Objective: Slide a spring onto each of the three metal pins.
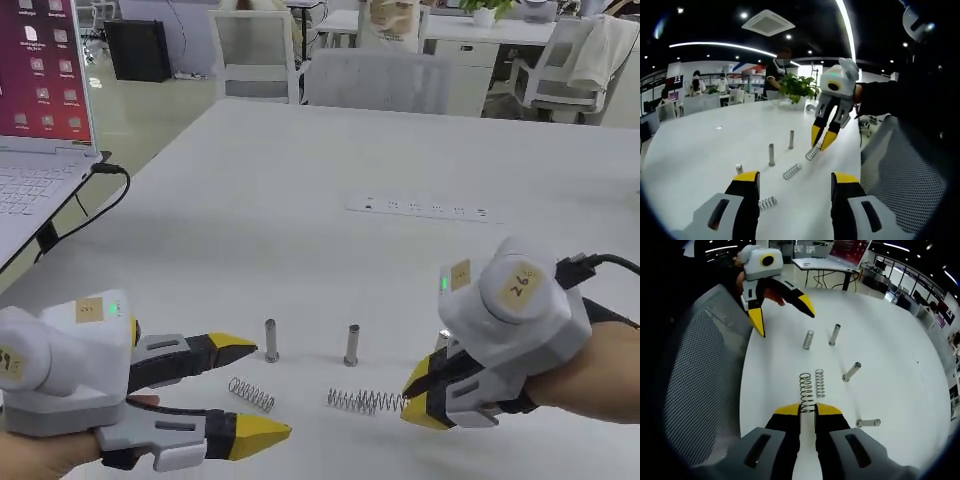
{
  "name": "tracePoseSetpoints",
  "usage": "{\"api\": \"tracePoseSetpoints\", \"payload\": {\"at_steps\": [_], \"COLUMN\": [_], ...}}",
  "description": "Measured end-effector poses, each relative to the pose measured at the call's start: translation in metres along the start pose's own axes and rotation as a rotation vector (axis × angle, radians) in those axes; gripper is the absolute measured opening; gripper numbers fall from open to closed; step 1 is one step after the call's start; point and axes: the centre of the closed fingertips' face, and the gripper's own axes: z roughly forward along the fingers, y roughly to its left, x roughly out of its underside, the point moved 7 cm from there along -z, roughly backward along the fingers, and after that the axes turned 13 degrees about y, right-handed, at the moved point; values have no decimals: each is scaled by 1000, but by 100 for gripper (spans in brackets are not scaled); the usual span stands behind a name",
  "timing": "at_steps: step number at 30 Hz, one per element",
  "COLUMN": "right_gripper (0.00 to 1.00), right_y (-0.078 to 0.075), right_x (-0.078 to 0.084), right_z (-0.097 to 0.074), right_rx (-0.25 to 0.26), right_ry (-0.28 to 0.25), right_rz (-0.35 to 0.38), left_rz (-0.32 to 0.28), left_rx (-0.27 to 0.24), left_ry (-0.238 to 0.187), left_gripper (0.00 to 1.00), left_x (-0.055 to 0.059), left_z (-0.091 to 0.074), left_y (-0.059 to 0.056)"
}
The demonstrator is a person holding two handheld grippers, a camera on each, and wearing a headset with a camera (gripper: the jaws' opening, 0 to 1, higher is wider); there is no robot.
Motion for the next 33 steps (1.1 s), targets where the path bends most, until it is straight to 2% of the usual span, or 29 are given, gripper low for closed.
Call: {"api": "tracePoseSetpoints", "payload": {"at_steps": [10, 17, 33], "right_gripper": [8, 8, 8], "right_y": [5, 9, 19], "right_x": [-11, -21, -36], "right_z": [-2, -3, -1], "right_rx": [-5, -7, -15], "right_ry": [-4, 0, 4], "right_rz": [-51, -83, -131], "left_rz": [26, 62, 119], "left_rx": [42, 84, 138], "left_ry": [17, 39, 61], "left_gripper": [44, 40, 27], "left_x": [-1, -7, -12], "left_z": [5, 11, 20], "left_y": [-8, -13, -18]}}
